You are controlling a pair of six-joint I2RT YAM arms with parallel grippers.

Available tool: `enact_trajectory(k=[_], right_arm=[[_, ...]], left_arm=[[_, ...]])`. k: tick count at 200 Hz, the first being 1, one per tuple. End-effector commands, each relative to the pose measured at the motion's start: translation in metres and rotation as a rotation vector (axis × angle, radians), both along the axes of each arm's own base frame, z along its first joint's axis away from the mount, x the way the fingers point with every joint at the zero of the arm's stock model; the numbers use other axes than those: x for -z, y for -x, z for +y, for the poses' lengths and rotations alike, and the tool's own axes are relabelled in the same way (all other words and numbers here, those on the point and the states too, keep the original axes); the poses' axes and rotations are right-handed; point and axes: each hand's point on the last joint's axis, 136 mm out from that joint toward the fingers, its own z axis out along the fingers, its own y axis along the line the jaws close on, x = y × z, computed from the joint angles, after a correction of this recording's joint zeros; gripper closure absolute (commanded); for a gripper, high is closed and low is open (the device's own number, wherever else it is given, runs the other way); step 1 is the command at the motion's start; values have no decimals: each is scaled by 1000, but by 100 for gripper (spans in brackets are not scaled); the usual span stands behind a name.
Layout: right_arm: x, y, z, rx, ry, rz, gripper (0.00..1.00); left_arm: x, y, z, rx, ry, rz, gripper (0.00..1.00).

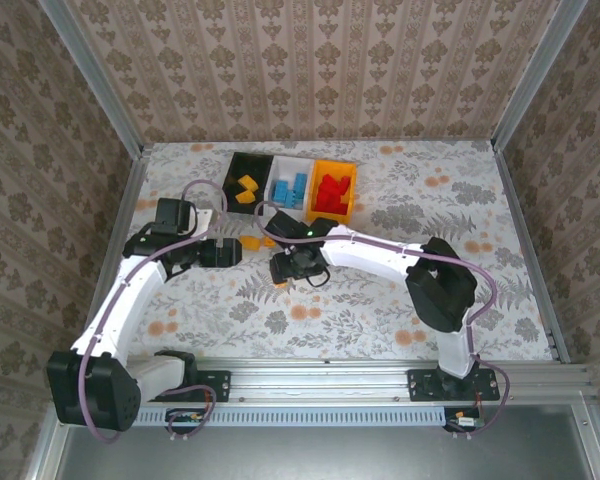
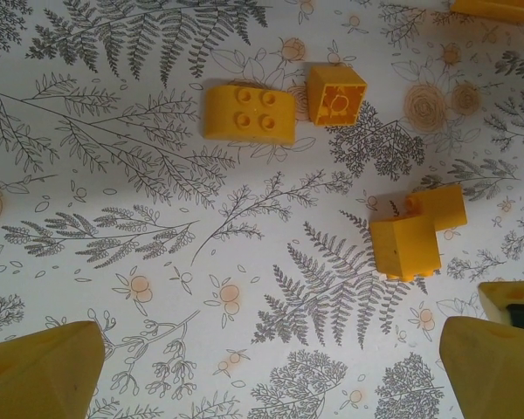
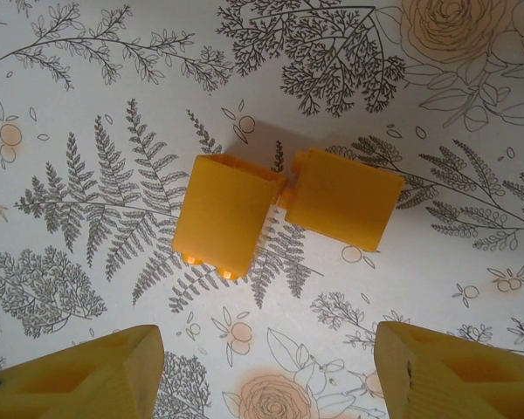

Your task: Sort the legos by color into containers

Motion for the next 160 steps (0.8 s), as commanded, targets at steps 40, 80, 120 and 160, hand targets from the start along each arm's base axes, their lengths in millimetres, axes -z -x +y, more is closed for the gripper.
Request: enact_trajectory(k=[40,80,120,160], right_arm=[[12,-16,21,12,40,-15,38],[24,-18,28,3,58,8,42],[31,-17,32,-1,65,32,46],[37,-15,30,-14,95,49,46]], left_arm=[[-2,2,5,5,-24,-20,0],[-2,2,5,6,-22,-22,0],[-3,3,5,7,-20,-24,0],[-3,3,4,9,-16,-24,0]])
